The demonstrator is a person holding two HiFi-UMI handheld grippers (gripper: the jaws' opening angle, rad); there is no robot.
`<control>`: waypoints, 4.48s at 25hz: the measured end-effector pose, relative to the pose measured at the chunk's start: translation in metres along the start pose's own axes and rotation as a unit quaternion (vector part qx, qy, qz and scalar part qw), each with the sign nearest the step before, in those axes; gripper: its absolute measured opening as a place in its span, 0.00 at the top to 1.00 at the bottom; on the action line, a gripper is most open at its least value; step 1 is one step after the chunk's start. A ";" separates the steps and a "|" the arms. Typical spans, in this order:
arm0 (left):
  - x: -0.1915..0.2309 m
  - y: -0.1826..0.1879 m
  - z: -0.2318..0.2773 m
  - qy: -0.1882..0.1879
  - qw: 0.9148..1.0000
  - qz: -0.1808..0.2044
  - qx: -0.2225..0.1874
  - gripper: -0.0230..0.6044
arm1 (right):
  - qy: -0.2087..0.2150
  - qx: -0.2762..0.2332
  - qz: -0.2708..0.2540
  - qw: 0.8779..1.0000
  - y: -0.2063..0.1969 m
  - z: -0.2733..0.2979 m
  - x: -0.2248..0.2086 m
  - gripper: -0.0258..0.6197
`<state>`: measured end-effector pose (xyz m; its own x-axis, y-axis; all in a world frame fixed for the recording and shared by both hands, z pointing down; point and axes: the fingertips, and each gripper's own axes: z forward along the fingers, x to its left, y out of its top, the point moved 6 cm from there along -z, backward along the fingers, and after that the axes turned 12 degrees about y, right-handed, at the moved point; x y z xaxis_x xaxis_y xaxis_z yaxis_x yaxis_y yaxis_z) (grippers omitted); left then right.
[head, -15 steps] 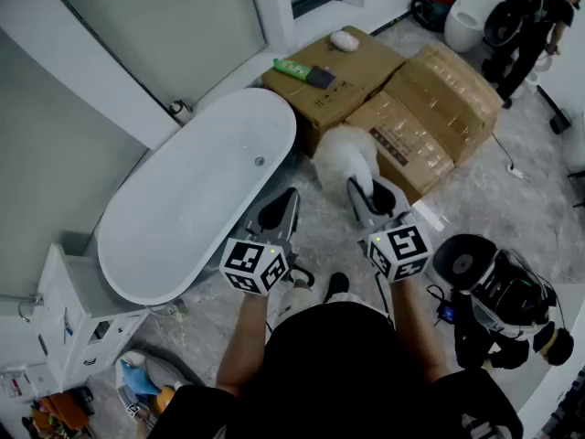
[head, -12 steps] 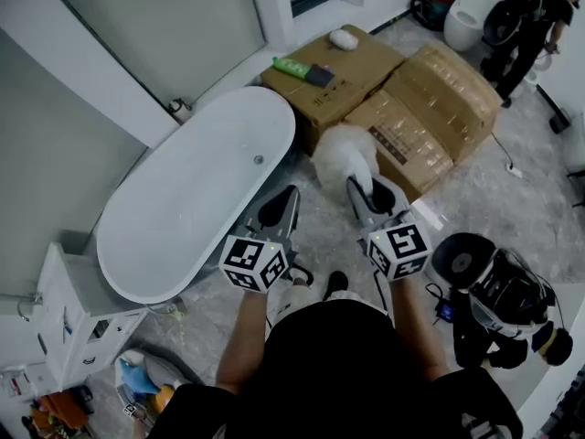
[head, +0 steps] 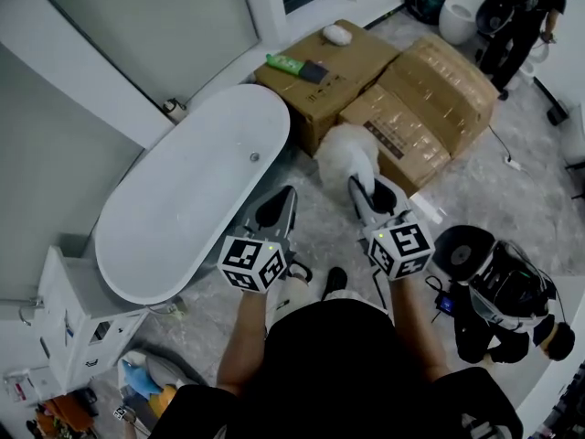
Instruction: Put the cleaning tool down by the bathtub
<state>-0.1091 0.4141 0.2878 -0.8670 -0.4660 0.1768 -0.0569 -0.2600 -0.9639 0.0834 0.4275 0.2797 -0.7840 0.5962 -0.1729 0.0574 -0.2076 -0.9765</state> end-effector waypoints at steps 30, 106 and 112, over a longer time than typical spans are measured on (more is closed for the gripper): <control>0.104 0.037 0.112 -0.046 0.999 -0.004 0.016 0.97 | -0.049 0.027 0.011 0.998 0.024 0.124 -0.050 0.82; 0.216 0.074 0.407 0.105 0.992 -0.043 0.047 0.97 | 0.072 0.104 0.038 0.991 0.058 0.393 -0.351 0.82; 0.237 0.072 0.423 0.103 0.992 -0.048 0.061 0.97 | 0.063 0.126 0.045 0.989 0.048 0.416 -0.360 0.82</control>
<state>-0.1091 -0.0732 0.3444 -0.9439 -0.2549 0.2100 -0.0944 -0.4011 -0.9112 0.1112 -0.1202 0.3483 -0.6986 0.6551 -0.2878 -0.0441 -0.4410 -0.8964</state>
